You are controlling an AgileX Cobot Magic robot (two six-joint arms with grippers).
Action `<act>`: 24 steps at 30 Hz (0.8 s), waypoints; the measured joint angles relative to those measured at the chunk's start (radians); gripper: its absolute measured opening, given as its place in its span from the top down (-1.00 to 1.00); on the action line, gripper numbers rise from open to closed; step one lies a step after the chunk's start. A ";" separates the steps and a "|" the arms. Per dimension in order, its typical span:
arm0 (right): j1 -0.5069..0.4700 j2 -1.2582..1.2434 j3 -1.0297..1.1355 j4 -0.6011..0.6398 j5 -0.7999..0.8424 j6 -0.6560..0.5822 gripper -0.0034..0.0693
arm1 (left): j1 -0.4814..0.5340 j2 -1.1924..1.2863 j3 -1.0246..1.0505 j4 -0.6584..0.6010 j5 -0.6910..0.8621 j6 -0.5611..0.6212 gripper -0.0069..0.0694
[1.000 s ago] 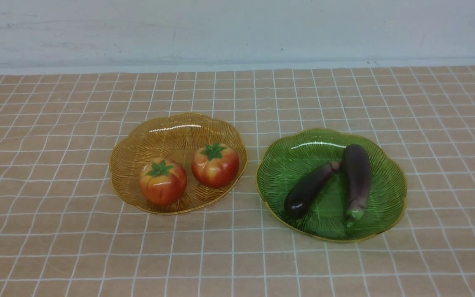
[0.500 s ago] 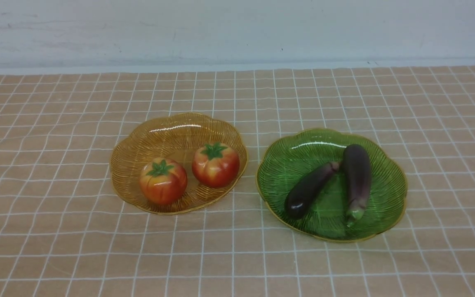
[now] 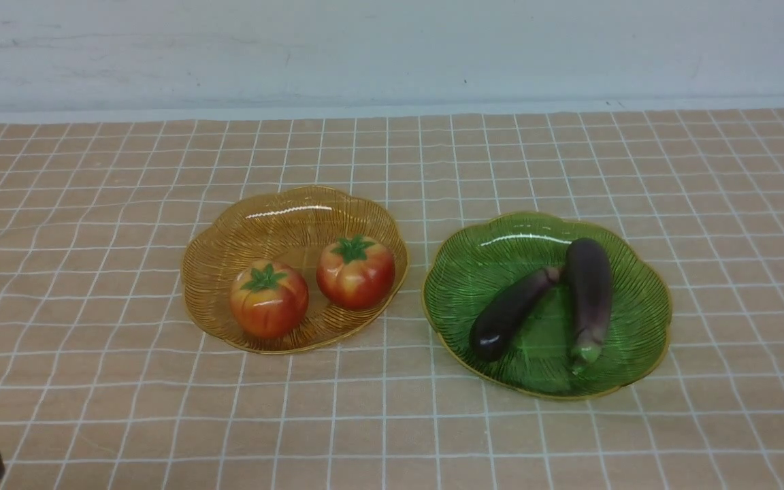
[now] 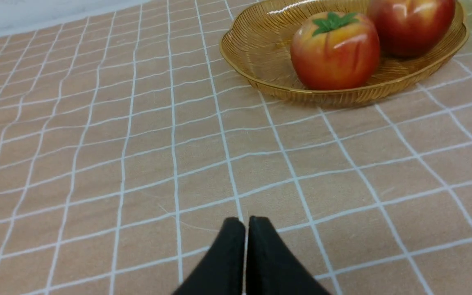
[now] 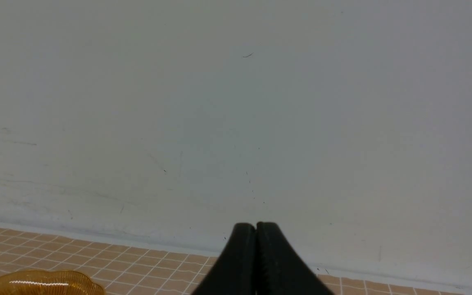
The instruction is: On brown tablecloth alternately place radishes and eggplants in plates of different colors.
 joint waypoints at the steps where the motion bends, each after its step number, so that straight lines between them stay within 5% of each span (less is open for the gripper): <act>1: 0.000 0.000 0.000 0.000 0.000 0.000 0.95 | 0.000 0.000 0.000 0.007 0.000 0.010 0.83; 24: 0.000 0.000 0.000 -0.003 0.000 -0.008 0.95 | 0.088 0.000 0.000 -0.002 -0.001 -0.012 0.83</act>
